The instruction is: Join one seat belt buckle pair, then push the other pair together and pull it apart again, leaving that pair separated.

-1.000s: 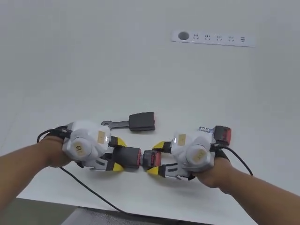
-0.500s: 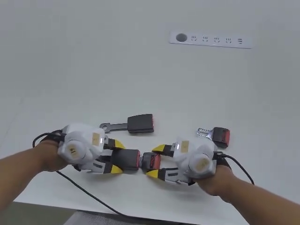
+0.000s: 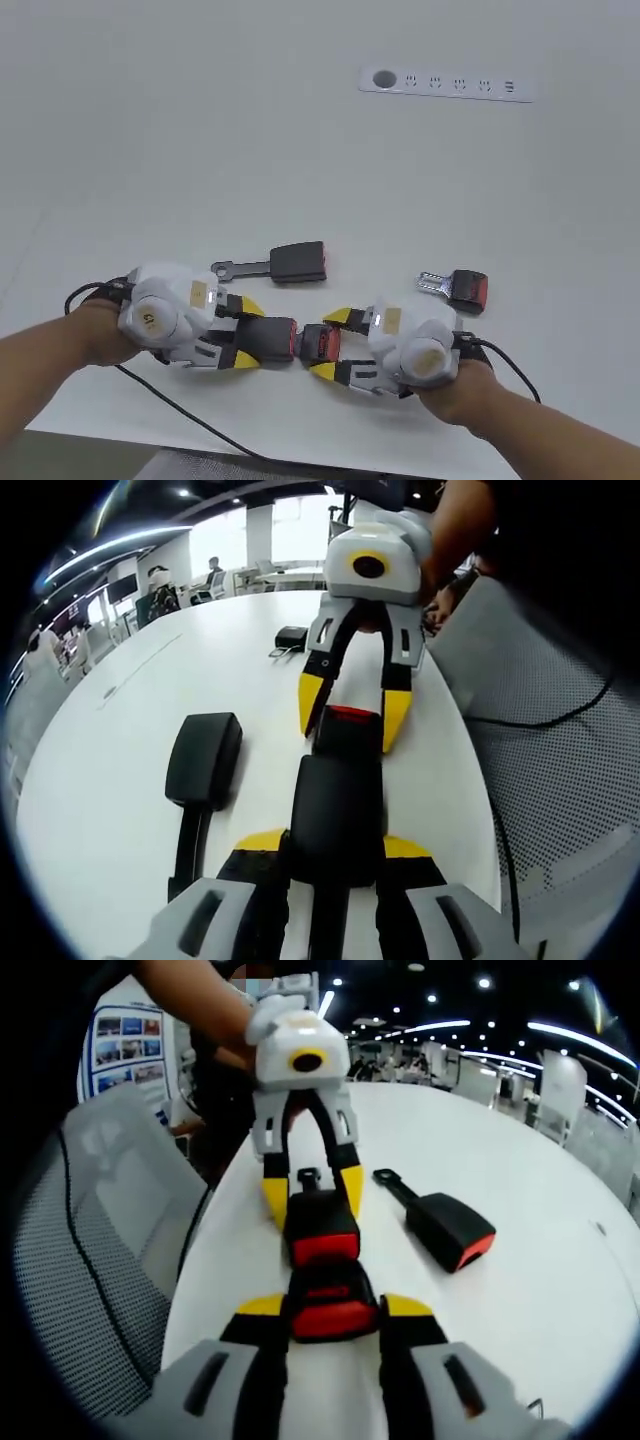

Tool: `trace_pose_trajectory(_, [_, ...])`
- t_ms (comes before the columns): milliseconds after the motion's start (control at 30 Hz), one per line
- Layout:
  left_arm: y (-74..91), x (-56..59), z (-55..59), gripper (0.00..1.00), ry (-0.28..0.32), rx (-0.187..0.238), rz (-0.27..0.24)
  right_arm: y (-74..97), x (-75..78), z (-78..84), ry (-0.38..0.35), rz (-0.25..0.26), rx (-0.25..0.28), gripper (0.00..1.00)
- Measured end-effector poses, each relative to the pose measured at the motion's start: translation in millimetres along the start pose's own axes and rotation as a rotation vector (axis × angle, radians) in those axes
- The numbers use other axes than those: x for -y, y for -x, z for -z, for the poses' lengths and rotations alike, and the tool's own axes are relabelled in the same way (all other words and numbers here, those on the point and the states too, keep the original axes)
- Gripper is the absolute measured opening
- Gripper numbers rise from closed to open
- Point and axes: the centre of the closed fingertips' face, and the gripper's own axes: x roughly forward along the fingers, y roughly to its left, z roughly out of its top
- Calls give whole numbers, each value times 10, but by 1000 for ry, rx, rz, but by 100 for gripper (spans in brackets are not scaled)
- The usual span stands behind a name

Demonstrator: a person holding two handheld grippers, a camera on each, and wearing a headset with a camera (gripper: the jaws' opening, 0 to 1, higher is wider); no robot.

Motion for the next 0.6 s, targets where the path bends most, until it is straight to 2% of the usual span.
trace_pose_trajectory(600, [-4, -3, 12, 34, 33, 20, -9, 12, -22, 15, -71, 23, 40, 34])
